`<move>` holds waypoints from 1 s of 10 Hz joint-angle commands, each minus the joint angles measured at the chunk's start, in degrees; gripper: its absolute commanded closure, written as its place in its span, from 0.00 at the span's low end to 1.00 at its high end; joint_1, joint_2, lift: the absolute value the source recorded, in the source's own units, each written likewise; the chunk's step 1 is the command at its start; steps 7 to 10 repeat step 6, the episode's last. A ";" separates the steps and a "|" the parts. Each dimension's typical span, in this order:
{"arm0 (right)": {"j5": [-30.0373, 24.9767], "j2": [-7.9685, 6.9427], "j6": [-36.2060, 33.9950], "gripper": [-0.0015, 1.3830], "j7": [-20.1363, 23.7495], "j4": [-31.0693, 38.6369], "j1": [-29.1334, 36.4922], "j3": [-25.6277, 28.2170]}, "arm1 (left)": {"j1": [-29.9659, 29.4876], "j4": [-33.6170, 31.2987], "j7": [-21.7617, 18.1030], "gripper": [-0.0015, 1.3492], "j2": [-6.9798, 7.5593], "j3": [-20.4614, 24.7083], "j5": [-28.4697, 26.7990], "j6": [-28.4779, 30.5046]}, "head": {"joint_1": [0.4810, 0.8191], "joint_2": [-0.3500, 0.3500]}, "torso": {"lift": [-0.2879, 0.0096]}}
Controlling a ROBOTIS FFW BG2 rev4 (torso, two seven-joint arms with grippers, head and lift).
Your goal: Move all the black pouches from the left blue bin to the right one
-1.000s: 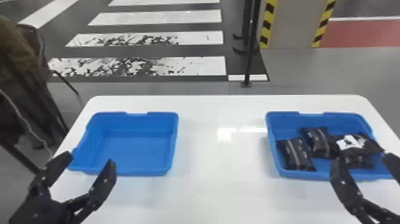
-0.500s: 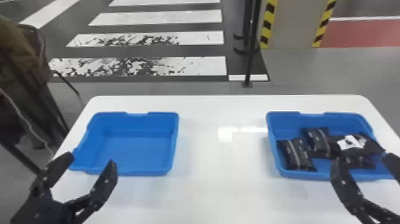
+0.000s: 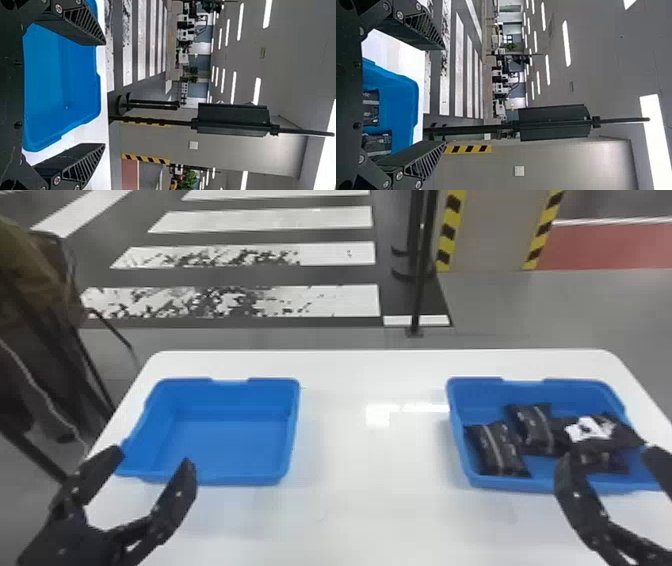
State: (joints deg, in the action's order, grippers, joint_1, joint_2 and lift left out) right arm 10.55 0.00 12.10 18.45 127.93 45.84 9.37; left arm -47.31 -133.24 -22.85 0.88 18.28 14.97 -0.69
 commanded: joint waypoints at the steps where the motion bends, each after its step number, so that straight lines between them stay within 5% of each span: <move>1: 0.07 -0.05 0.00 0.14 0.00 -0.03 0.00 0.00 | 0.06 0.00 0.00 0.10 0.00 0.00 0.00 0.12 | 0.63 0.61 | 0.50; 10: 0.19 -0.05 0.00 0.14 0.00 -0.03 0.00 0.00 | -0.08 0.00 0.00 0.10 0.00 0.00 0.23 0.54 | 0.63 0.61 | 0.50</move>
